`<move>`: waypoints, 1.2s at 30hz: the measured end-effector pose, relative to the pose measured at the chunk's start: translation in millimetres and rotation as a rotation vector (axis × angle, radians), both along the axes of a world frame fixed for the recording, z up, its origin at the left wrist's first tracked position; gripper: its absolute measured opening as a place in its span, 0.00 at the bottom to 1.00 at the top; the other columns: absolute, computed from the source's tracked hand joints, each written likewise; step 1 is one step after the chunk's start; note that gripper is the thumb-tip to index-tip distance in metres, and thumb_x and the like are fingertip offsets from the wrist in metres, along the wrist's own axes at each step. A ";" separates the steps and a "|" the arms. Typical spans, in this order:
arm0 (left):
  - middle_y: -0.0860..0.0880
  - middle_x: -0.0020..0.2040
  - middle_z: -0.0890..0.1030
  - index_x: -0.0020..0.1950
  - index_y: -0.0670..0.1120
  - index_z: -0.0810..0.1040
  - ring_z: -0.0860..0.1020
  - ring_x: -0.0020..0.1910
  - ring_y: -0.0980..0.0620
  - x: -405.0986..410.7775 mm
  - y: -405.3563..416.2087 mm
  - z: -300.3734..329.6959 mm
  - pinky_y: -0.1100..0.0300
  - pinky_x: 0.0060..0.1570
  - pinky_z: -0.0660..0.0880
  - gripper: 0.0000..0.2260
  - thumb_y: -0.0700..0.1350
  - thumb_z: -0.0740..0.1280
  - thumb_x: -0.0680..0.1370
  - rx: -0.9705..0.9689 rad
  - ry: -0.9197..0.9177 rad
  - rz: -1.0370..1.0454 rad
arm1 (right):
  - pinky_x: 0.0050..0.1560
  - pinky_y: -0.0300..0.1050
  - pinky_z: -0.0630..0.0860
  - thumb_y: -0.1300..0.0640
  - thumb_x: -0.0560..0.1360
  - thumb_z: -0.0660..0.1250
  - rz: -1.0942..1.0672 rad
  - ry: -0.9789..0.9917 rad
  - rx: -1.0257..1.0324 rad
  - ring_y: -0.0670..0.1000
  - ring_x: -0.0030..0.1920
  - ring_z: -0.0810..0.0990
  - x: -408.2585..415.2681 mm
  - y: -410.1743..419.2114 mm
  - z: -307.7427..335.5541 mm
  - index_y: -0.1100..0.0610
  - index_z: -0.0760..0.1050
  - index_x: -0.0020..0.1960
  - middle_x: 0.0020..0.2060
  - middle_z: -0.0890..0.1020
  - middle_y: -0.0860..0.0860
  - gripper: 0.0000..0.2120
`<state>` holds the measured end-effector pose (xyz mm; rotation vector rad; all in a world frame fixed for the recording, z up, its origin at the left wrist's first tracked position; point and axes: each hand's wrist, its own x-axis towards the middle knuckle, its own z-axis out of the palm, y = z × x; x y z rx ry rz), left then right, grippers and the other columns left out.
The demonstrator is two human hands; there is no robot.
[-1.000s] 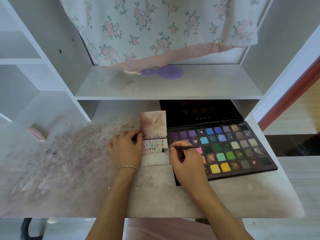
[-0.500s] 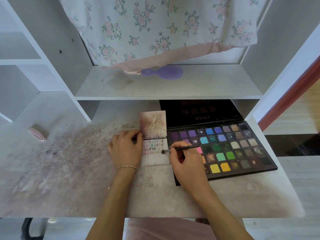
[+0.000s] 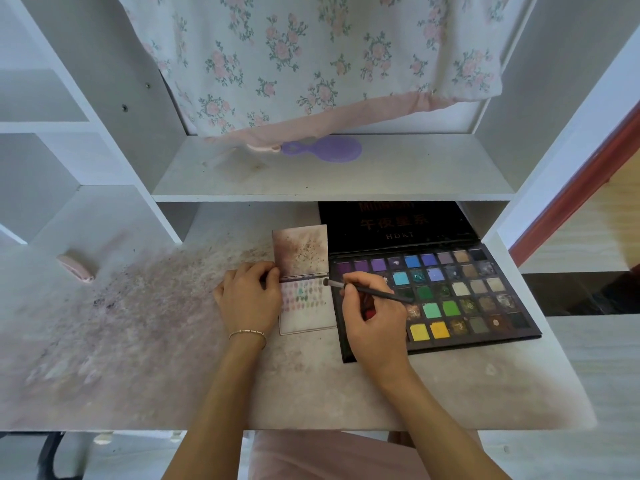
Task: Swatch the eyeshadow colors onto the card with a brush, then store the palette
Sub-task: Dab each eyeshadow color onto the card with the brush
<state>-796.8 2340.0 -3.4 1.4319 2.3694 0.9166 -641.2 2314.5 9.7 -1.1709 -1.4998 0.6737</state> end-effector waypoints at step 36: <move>0.46 0.51 0.78 0.51 0.45 0.80 0.69 0.56 0.45 -5.7 -13.9 0.6 0.53 0.55 0.57 0.10 0.46 0.60 0.78 -0.022 0.044 -0.012 | 0.41 0.36 0.74 0.56 0.75 0.60 0.115 -0.130 -0.057 0.46 0.39 0.77 13.9 -4.6 -0.4 0.51 0.73 0.44 0.37 0.76 0.45 0.04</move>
